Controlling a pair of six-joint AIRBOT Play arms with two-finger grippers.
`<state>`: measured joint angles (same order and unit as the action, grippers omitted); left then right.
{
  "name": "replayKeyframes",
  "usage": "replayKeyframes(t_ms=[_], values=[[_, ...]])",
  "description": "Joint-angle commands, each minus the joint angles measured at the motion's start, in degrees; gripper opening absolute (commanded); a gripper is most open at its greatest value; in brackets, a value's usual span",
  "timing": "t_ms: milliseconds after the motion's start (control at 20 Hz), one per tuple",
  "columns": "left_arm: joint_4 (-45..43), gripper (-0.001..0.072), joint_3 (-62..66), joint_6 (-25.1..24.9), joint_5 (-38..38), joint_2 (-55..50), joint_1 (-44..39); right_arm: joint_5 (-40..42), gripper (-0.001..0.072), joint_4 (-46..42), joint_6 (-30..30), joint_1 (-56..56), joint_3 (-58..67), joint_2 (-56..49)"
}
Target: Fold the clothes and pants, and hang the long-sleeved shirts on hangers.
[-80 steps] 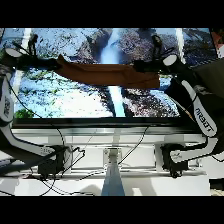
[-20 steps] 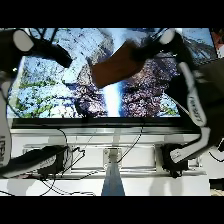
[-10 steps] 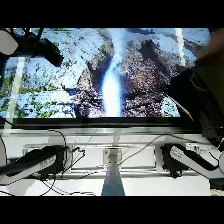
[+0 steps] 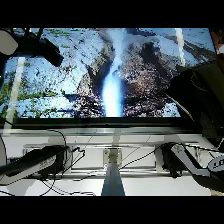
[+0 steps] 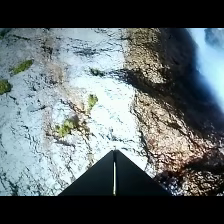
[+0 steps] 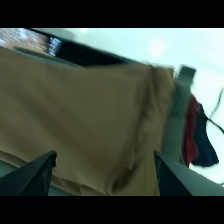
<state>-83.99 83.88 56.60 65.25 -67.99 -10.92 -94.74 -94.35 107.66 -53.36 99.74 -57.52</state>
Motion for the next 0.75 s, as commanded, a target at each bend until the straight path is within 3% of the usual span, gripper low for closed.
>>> replayKeyframes(t_ms=[0,50,150,350,400,450,500,700], values=[[0.00,0.0016,0.02,0.00,-0.02,-0.04,0.07,-1.51,0.0564,7.15,-4.42,0.00,-0.04,0.22],[-0.02,0.0016,0.02,0.00,-0.04,-0.04,0.07,-1.20,0.0535,8.66,-5.40,2.69,-0.07,0.22],[-0.02,0.0016,0.02,0.00,-0.02,-0.04,0.07,0.24,0.0385,10.12,-6.93,10.56,-0.04,0.22],[0.00,0.0016,0.02,0.00,-0.02,-0.04,0.07,0.85,0.0380,9.46,-15.61,32.74,-0.04,-0.79],[0.00,0.0016,0.02,0.00,-0.02,-0.04,0.07,1.25,0.0317,7.78,-15.87,38.84,-0.07,-1.07],[0.00,0.0016,0.02,-0.02,-0.04,-0.04,0.07,2.27,0.0110,5.77,-15.85,44.61,-0.04,-1.31],[-0.02,0.0016,0.02,0.00,-0.02,-0.04,0.07,3.74,0.0013,4.76,-15.85,49.20,-0.07,-1.49],[0.00,0.0016,0.02,-0.02,-0.02,-0.04,0.07,11.47,0.0013,4.33,-15.82,61.94,-0.04,-2.54]])
